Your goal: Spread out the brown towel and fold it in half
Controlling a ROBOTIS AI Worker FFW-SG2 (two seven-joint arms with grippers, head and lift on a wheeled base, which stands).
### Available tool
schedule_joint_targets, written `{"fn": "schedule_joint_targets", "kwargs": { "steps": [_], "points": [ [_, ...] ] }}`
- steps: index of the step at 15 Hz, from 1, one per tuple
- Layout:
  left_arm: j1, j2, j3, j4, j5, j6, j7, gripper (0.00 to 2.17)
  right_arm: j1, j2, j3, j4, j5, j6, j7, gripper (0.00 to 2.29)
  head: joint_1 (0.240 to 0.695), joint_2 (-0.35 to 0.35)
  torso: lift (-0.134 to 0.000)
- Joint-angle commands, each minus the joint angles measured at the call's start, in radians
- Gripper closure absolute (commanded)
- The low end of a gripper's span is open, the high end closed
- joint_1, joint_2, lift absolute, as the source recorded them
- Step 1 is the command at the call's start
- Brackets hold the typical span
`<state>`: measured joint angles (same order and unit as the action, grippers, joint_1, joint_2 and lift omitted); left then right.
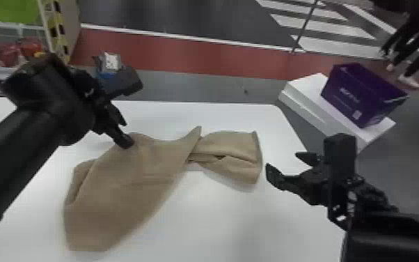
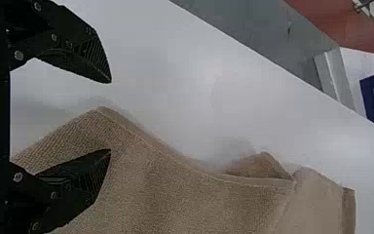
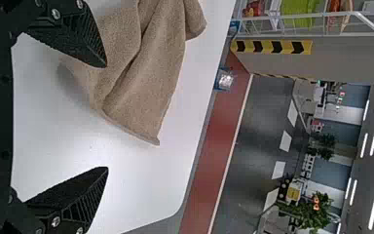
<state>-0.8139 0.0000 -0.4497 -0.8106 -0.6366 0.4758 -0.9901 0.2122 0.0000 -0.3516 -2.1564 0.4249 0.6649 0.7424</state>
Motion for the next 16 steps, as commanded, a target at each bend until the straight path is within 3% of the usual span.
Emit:
{"fn": "schedule_joint_targets", "kwargs": {
  "steps": [1, 9, 10, 11, 14, 16],
  "points": [
    [-0.001, -0.003, -0.032, 0.007, -0.015, -0.001, -0.007, 0.44, 0.003, 0.001, -0.004, -0.003, 0.0, 0.0, 0.0, 0.14, 0.695, -0.276, -0.134],
    [-0.019, -0.003, -0.072, 0.03, -0.048, -0.007, -0.058, 0.46, 0.004, 0.001, -0.012, -0.006, -0.008, -0.003, -0.002, 0.14, 0.695, -0.284, -0.134],
    [-0.019, -0.003, -0.072, 0.03, -0.049, -0.007, -0.067, 0.72, 0.004, 0.001, -0.013, -0.006, -0.015, -0.003, -0.002, 0.14, 0.695, -0.284, -0.134],
    [-0.019, -0.003, -0.072, 0.03, -0.049, -0.007, -0.065, 0.8, 0.003, 0.001, -0.013, -0.006, -0.017, -0.003, -0.002, 0.14, 0.695, -0.284, -0.134],
    [-0.019, -0.003, -0.072, 0.028, -0.049, -0.01, -0.067, 0.86, -0.001, 0.001, -0.017, -0.005, -0.017, -0.003, -0.002, 0.14, 0.695, -0.283, -0.134],
    [-0.016, -0.003, -0.072, 0.028, -0.054, -0.007, -0.044, 1.61, -0.001, 0.001, -0.02, -0.002, -0.02, -0.003, -0.002, 0.14, 0.695, -0.283, -0.134]
  ]
}}
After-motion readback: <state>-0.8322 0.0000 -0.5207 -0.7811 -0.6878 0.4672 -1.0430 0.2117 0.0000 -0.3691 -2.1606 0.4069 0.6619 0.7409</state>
